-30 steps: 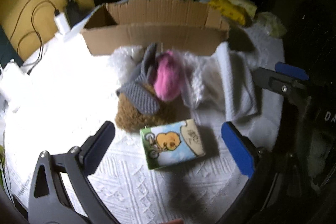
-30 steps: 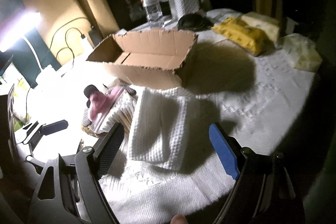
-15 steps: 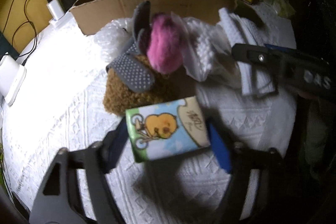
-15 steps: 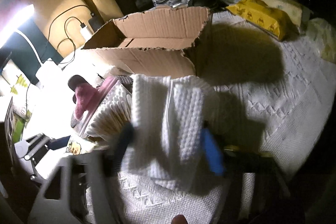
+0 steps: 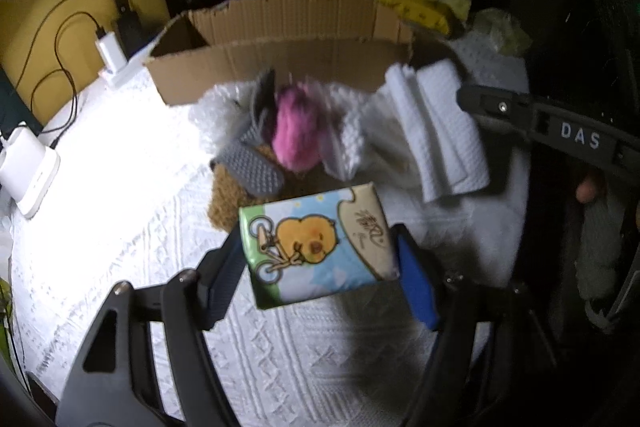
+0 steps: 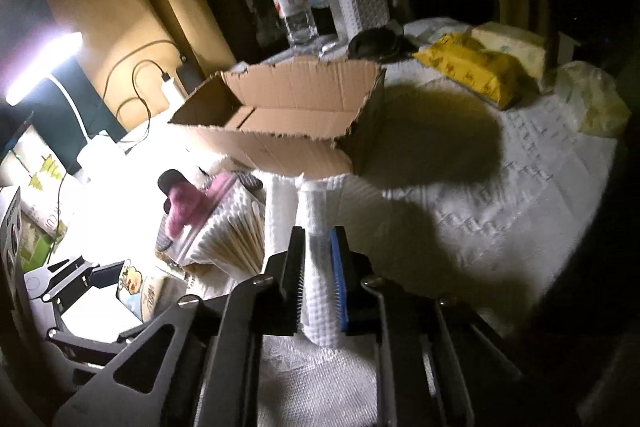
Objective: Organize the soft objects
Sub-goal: 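Grasp the duck-print tissue pack with the left tool while the right tool grasps the white towel, then lift the tissue pack with the left tool while the right tool carries the towel toward the box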
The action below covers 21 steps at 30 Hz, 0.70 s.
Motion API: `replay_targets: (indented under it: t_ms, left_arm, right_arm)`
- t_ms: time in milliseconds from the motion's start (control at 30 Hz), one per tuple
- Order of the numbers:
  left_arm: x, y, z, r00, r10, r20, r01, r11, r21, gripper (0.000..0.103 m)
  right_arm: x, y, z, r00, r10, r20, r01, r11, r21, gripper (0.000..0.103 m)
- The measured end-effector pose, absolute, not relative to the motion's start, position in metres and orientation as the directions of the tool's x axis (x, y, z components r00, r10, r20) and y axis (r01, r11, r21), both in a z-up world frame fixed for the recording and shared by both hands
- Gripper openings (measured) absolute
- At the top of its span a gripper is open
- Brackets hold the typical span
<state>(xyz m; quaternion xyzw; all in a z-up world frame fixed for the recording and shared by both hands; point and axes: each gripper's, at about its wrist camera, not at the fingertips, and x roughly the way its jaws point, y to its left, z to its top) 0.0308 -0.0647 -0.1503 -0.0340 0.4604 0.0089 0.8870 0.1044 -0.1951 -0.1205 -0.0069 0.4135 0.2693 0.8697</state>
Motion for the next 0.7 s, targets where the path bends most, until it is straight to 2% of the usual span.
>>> replay_targets:
  t_ms: [200,367,400,467,700]
  left_arm:
    - [0.023,-0.052,-0.135,0.605,-0.029,-0.795,-0.047,0.996,-0.073,0.071]
    - [0.02,-0.045,-0.13,0.62,-0.022,-0.785,-0.059,0.996,-0.074,0.071]
    - [0.018,-0.042,-0.129,0.621,-0.02,-0.783,-0.063,0.995,-0.076,0.071]
    - [0.013,-0.037,-0.129,0.623,-0.019,-0.782,-0.072,0.994,-0.082,0.071]
    - [0.007,-0.025,-0.131,0.624,-0.01,-0.782,-0.1,0.991,-0.092,0.071]
  right_arm:
    - [0.1,-0.201,-0.109,0.535,0.46,-0.708,-0.47,0.859,0.203,0.01]
    - [0.101,-0.197,-0.118,0.514,0.446,-0.732,-0.467,0.862,0.198,0.011]
    - [0.104,-0.196,-0.122,0.508,0.443,-0.739,-0.454,0.867,0.207,0.014]
    - [0.108,-0.194,-0.129,0.501,0.432,-0.75,-0.435,0.875,0.213,0.05]
    - [0.106,-0.181,-0.139,0.495,0.43,-0.755,-0.455,0.869,0.196,0.051]
